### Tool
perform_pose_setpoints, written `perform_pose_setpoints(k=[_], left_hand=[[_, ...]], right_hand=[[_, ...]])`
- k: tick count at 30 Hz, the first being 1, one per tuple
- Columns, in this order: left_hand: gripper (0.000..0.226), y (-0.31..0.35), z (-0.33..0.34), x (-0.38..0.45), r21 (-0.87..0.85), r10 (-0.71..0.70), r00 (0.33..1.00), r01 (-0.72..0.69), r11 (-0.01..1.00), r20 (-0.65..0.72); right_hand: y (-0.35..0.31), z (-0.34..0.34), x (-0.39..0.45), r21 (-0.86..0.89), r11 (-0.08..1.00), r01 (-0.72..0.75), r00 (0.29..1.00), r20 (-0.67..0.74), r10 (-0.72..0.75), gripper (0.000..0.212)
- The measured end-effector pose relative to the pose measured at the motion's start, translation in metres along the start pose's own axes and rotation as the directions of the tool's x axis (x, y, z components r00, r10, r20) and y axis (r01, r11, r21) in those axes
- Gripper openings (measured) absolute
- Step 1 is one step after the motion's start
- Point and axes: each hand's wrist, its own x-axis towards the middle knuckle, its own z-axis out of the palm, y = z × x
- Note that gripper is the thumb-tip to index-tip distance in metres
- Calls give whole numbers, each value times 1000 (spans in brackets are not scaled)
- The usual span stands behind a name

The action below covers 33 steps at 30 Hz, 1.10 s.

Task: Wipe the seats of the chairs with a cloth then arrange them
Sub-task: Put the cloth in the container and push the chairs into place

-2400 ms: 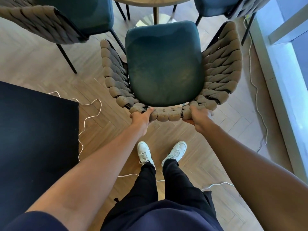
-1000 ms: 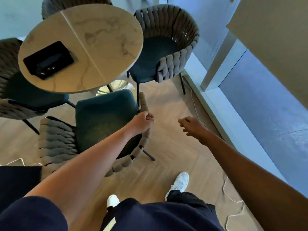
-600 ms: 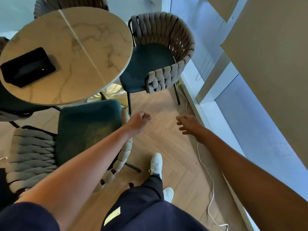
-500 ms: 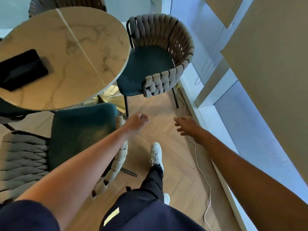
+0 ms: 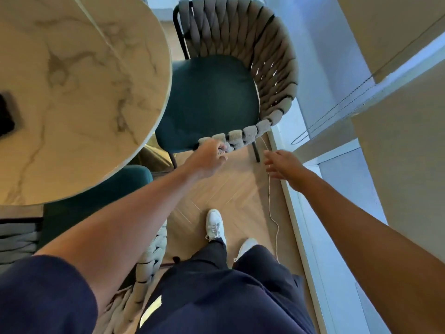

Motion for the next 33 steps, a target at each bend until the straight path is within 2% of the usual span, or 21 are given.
perform_pose_setpoints(k=[4, 8, 12, 14, 21, 29, 33], left_hand=[[44, 9, -4, 51, 38, -41, 999, 42, 998, -31], [56, 17, 3, 92, 70, -76, 997, 77, 995, -16], [59, 22, 16, 118, 53, -106, 993, 104, 993, 44], [57, 26, 20, 128, 80, -107, 992, 101, 992, 69], [54, 27, 25, 138, 147, -80, 975, 50, 988, 207], [50, 21, 31, 130, 140, -62, 978, 34, 990, 198], [51, 18, 34, 128, 147, -59, 977, 29, 989, 205]], right_hand=[[-32, -14, 64, 5, 1000, -19, 999, -29, 19, 40], [-50, -26, 123, 84, 995, -55, 992, -111, 64, 24], [-56, -37, 170, 127, 984, -121, 970, -195, 145, 65], [-57, -40, 186, 144, 982, -124, 964, -215, 153, 65], [-59, -42, 205, 88, 986, -144, 955, -248, 162, 55], [-50, -36, 204, -42, 977, -209, 935, -301, 187, 55], [-46, -38, 202, 0, 981, -195, 942, -276, 188, 55]])
